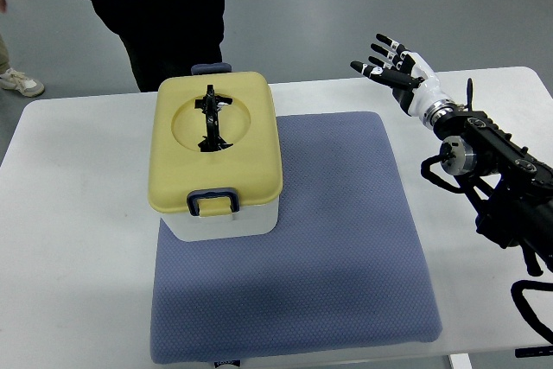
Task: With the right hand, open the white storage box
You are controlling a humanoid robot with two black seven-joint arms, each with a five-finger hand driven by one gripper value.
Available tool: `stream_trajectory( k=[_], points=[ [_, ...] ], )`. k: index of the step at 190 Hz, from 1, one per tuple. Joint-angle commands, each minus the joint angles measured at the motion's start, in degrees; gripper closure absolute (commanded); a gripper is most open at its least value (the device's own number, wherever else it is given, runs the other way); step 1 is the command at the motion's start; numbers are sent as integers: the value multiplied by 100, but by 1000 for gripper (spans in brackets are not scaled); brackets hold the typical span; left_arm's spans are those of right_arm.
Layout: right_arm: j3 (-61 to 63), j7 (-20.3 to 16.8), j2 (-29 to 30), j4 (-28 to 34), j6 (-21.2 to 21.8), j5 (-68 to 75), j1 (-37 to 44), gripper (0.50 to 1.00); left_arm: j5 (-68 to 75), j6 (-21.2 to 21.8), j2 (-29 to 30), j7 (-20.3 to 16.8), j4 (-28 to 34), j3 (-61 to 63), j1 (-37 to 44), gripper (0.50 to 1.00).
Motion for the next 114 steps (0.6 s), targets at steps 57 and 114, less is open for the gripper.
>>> stream_trajectory(
  k=[57,114],
  points=[
    [7,0,-17,0,0,0,25,579,-10,0,0,27,-11,-62,0,500],
    [7,0,-44,0,26,9,34,579,-10,0,0,27,-11,-71,0,500]
  ],
)
